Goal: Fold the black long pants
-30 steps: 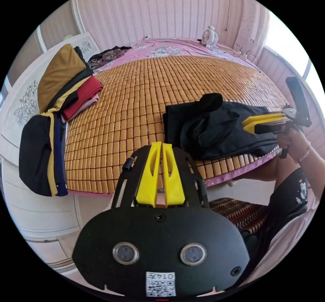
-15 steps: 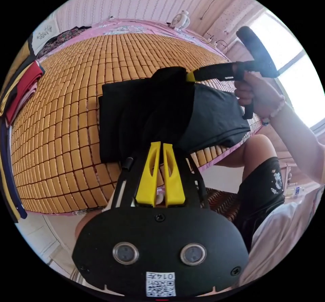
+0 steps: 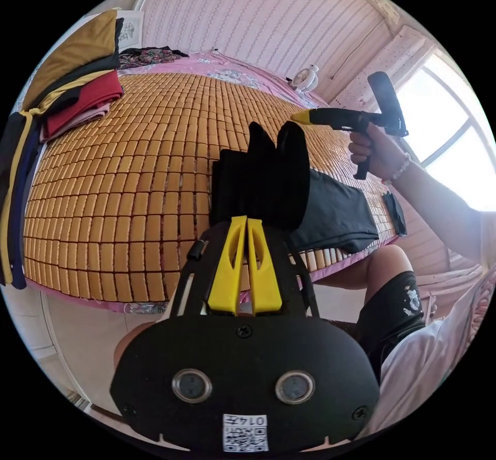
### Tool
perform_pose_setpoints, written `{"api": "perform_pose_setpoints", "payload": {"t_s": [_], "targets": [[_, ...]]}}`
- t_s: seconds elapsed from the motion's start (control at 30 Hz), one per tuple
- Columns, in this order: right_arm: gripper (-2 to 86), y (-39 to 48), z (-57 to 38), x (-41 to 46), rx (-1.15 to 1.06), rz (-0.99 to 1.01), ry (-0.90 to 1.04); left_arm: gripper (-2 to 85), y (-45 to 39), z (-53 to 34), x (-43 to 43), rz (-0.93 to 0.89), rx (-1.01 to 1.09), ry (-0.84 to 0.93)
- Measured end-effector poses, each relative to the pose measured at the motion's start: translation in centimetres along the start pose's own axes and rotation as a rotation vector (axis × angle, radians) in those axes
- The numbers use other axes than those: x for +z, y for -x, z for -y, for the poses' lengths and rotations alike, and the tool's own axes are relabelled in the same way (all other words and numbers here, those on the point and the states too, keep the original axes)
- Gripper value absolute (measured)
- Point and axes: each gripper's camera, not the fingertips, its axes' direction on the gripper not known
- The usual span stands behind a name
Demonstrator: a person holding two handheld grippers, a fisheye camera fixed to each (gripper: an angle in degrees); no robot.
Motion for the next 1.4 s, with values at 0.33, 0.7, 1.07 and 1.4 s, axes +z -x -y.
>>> {"api": "perform_pose_setpoints", "payload": {"t_s": [0.33, 0.7, 1.07, 1.4], "targets": [[13.1, -1.6, 2.7, 3.8, -0.012, -0.163, 0.146, 10.0, -2.3, 0.9, 0.7, 0.053, 0.172, -0.002], [8.4, -1.1, 7.5, 14.2, -0.147, -0.193, 0.456, 12.4, -1.6, 1.5, 2.3, 0.012, 0.061, 0.07], [0.8, -0.4, 7.0, 7.0, -0.191, -0.094, 0.237, 1.2, -4.6, 2.1, 2.5, 0.043, 0.071, 0.079], [6.6, 1.7, 8.0, 7.5, -0.22, -0.051, 0.24, 4.9, -6.1, 1.8, -0.2, 0.151, -0.08, 0.109]]}}
